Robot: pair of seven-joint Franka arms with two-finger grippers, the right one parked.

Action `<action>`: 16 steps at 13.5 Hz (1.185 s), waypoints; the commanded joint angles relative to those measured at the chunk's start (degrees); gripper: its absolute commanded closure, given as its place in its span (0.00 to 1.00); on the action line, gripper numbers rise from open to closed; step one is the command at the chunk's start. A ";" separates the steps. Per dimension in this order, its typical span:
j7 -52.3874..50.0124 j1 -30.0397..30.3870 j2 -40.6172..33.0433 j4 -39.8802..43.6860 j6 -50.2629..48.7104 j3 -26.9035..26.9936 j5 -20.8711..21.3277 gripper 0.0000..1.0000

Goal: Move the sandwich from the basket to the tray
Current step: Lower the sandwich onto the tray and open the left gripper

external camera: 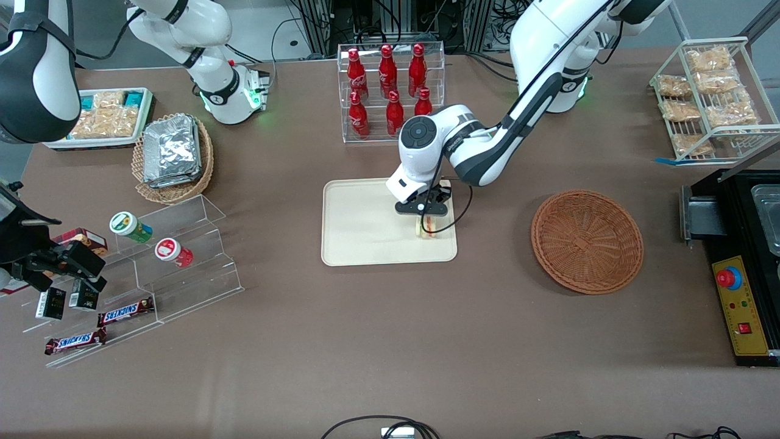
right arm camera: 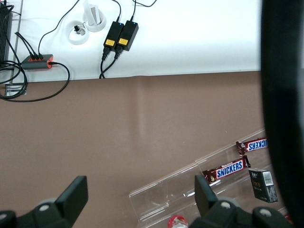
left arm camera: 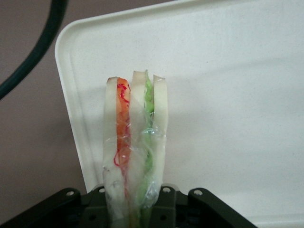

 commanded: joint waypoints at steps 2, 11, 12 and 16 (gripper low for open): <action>-1.28 -0.78 2.27 1.53 0.50 0.36 1.89 1.00; -5.32 -3.06 3.24 1.70 -0.03 0.89 2.77 0.01; -5.32 -2.80 3.15 1.70 -0.12 0.89 2.68 0.01; -10.32 -2.45 2.01 3.36 -0.47 0.89 2.06 0.01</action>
